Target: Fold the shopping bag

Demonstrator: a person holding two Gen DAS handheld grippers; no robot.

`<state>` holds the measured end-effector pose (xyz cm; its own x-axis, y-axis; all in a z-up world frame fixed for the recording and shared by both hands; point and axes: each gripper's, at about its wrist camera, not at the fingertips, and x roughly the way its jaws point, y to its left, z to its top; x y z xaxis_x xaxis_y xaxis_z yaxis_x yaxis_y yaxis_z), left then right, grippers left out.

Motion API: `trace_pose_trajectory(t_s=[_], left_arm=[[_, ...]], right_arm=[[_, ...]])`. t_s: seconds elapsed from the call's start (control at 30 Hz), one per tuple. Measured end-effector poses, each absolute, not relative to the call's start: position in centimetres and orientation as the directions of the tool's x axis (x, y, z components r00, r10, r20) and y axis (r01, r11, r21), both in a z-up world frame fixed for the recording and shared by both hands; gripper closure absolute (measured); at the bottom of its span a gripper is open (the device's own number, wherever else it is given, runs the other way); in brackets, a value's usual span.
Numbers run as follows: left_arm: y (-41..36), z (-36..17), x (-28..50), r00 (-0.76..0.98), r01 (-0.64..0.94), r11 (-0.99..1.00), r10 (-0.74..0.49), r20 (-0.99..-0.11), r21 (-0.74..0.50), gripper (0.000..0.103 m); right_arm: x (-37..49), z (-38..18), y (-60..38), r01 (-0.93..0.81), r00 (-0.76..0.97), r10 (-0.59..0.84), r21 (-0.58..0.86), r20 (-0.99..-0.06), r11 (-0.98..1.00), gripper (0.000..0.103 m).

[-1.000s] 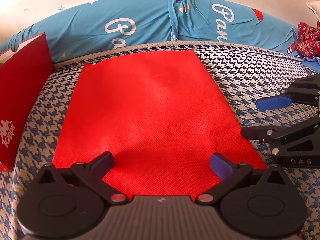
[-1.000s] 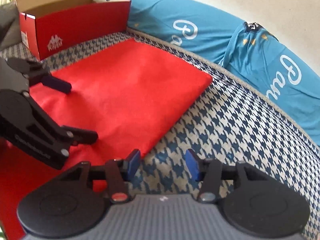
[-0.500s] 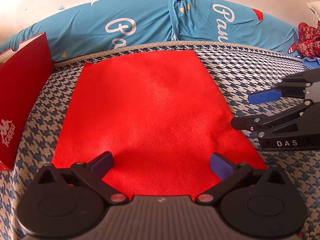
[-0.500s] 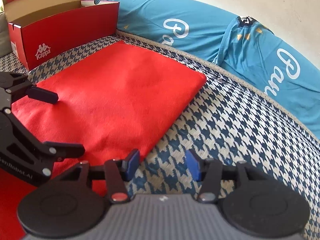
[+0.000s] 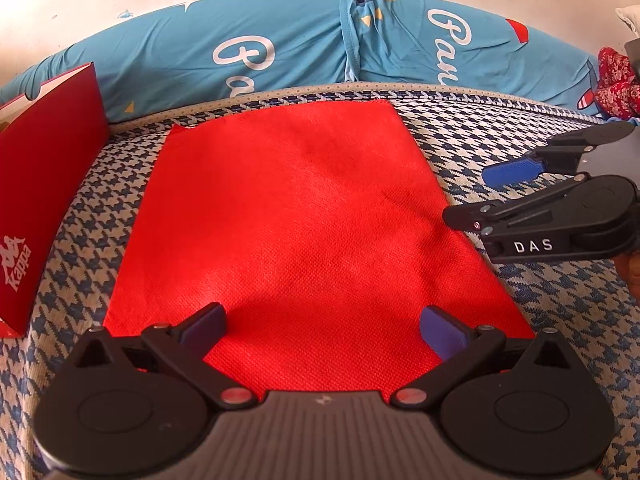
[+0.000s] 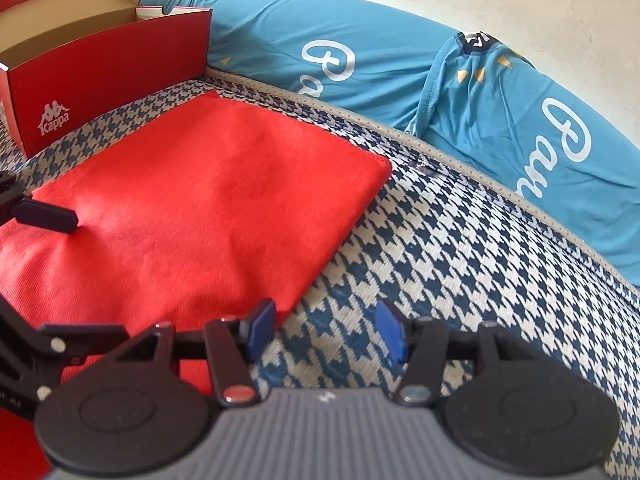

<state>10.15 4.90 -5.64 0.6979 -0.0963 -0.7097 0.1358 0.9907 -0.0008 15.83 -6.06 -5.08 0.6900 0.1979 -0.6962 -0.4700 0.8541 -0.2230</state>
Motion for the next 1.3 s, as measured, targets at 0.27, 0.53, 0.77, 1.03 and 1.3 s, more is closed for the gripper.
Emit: trace_pose_trajectory(t_s=[0.27, 0.53, 0.77, 1.03, 1.3], left_arm=[[4.8, -5.7, 10.1, 0.699, 0.133, 0.991, -0.095, -0.709, -0.002, 0.0], [4.9, -5.7, 10.5, 0.692, 0.122, 0.992, -0.093, -0.715, -0.012, 0.0], [4.9, -5.1, 11.3, 0.702, 0.097, 0.995, -0.094, -0.706, -0.035, 0.0], [3.8, -5.2, 13.6, 0.73, 0.106, 0.993, -0.113, -0.674, -0.052, 0.0], [4.2, -6.2, 14.0, 0.726, 0.054, 0.998, -0.051, -0.686, -0.018, 0.0]], right_arm=[[17.0, -5.3, -6.2, -0.443, 0.707, 0.189, -0.218, -0.682, 0.87, 0.049], [18.2, -5.4, -6.5, -0.42, 0.719, 0.183, -0.209, -0.67, 0.883, 0.046], [18.5, -5.2, -6.7, -0.424, 0.711, 0.186, -0.203, -0.678, 0.882, 0.046], [18.3, -5.2, -6.4, -0.437, 0.71, 0.187, -0.217, -0.679, 0.873, 0.047], [19.1, -5.3, -6.6, -0.415, 0.717, 0.183, -0.2, -0.672, 0.887, 0.046]])
